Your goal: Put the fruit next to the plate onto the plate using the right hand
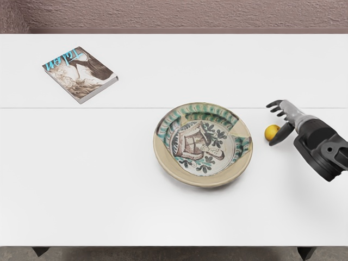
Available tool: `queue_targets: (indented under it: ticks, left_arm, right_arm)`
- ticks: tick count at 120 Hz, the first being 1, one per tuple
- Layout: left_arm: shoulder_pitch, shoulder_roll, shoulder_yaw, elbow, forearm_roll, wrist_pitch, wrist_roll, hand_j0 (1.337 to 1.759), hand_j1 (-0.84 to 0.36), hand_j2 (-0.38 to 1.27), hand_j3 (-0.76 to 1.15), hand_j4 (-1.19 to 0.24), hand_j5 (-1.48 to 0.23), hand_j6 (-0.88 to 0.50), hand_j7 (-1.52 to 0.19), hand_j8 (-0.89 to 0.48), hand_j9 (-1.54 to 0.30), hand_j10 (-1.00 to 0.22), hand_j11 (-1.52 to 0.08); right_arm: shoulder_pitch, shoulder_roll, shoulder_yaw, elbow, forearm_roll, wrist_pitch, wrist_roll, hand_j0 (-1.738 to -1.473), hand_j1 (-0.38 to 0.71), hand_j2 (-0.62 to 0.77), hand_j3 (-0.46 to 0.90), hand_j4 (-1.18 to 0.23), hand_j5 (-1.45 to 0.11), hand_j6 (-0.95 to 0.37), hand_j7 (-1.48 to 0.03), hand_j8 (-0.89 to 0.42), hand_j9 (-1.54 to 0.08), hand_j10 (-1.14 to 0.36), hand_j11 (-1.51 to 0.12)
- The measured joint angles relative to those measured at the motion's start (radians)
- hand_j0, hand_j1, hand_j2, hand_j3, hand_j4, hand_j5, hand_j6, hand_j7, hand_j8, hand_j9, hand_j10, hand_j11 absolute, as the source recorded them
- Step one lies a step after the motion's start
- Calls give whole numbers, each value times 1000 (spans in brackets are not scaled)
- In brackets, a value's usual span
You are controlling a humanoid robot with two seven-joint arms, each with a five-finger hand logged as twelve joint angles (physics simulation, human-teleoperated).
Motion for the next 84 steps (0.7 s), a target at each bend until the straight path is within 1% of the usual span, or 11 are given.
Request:
queue_targets:
  ticks: [34, 81, 84]
  left_arm:
    - [0, 0, 0, 0, 0, 0, 0, 1658, 343, 1, 0, -5, -6, -5, -6, -5, -6, -5, -6]
    - [0, 0, 0, 0, 0, 0, 0, 1658, 343, 1, 0, -5, -6, -5, -6, -5, -6, -5, -6]
    - [0, 0, 0, 0, 0, 0, 0, 1658, 343, 1, 0, -5, -6, -5, -6, -5, -6, -5, -6]
  right_arm:
    - [0, -1, 2, 0, 1, 0, 0, -1658, 27, -17, 0, -334, -436, -337, -433, -335, -435, -334, -435]
    - [-3, -4, 3, 1, 1, 0, 0, -1658, 142, -35, 0, -425, -556, -428, -552, -426, -555, -425, -555]
    - [-4, -4, 3, 1, 1, 0, 0, -1658, 153, -52, 0, -431, -564, -434, -560, -432, -564, -431, -563]
